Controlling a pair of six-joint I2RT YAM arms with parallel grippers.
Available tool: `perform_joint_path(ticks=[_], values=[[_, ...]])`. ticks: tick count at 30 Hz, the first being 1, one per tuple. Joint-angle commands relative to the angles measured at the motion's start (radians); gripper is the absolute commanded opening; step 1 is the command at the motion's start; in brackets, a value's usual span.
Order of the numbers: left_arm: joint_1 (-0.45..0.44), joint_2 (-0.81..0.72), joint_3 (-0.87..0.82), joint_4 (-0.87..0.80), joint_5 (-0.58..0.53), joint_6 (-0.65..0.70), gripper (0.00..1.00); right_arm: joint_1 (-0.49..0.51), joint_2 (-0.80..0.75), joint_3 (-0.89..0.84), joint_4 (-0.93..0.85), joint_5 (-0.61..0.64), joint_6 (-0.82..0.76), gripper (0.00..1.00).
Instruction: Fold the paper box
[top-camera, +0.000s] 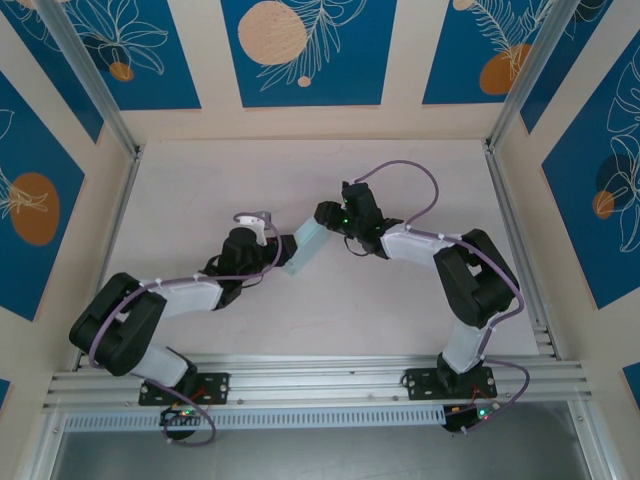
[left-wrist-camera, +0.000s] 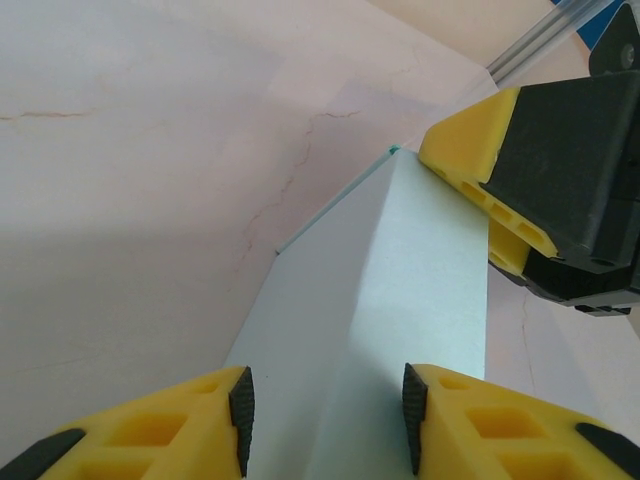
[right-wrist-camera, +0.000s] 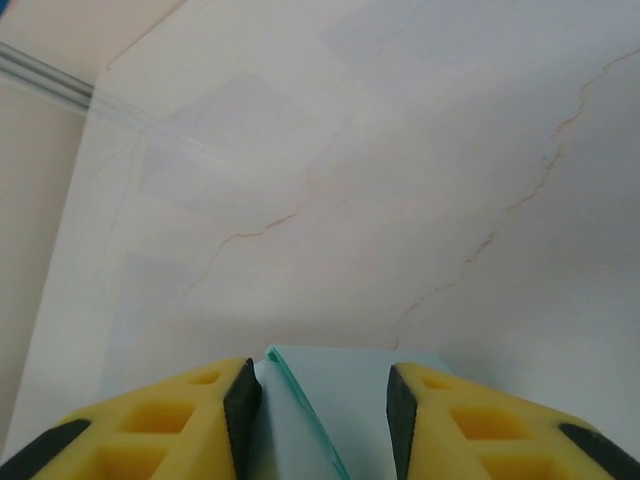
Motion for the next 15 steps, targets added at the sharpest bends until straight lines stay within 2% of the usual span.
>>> perform_joint_path(ticks=[1,5,8,15], values=[[0.01,0.085,-0.065,-0.316,-0.123,0.016,0.43,-0.01,0.106,-0.118,-0.193,-0.125,-0.038,0.34],[0.012,0.086,-0.039,-0.326,-0.1,0.018,0.43,-0.031,0.145,-0.147,-0.133,-0.184,-0.009,0.33],[0.015,0.086,-0.024,-0.338,-0.093,0.023,0.46,-0.039,0.161,-0.174,-0.111,-0.184,0.016,0.33],[0.036,-0.03,-0.002,-0.425,-0.078,0.033,0.77,-0.026,0.165,-0.165,-0.135,-0.163,0.005,0.34]])
